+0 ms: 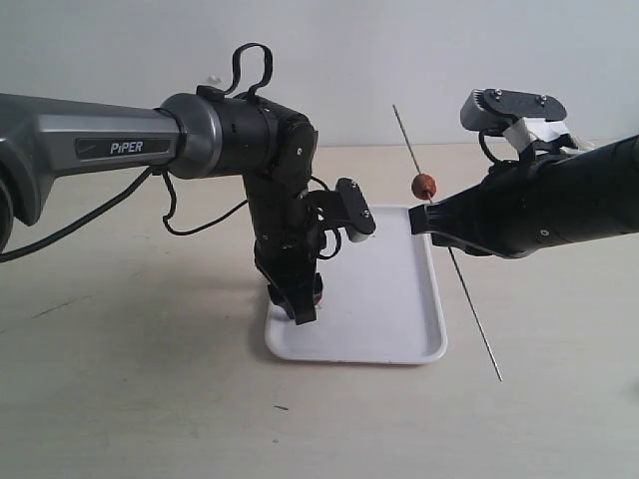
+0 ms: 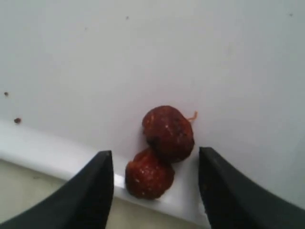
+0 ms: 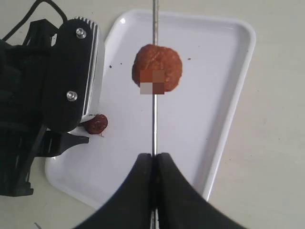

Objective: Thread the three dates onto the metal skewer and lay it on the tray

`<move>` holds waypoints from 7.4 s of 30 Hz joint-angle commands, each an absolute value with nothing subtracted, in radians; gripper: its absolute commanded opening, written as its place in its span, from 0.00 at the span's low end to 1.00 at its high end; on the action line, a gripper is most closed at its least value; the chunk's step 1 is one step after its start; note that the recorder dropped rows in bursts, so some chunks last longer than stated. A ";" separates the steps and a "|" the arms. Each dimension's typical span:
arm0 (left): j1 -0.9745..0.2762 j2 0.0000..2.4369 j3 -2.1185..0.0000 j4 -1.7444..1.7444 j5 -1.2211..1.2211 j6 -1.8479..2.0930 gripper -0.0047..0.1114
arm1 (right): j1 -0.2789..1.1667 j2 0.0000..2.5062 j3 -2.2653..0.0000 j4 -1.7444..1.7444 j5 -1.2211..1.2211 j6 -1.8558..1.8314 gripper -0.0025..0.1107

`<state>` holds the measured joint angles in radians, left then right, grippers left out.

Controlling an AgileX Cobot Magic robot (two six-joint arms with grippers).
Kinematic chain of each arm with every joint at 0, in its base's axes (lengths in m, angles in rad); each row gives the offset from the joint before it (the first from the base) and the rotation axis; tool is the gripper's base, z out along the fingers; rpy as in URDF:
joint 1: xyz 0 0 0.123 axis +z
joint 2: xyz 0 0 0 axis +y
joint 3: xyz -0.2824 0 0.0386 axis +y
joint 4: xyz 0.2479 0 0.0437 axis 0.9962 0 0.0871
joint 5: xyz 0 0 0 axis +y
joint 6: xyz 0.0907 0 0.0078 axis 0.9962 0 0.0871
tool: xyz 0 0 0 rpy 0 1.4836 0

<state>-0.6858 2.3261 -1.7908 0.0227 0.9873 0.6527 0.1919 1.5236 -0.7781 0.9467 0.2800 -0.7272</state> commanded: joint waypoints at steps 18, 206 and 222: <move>-0.688 2.350 -1.790 0.045 1.002 0.596 0.47 | 0.187 1.522 -0.784 0.939 0.279 -0.738 0.02; -0.440 2.149 -1.790 -1.281 0.914 0.702 0.26 | 0.187 1.504 -0.775 1.708 0.465 -1.111 0.02; -0.444 2.149 -1.790 -1.289 0.941 0.718 0.40 | 0.187 1.504 -0.819 1.744 0.440 -1.210 0.02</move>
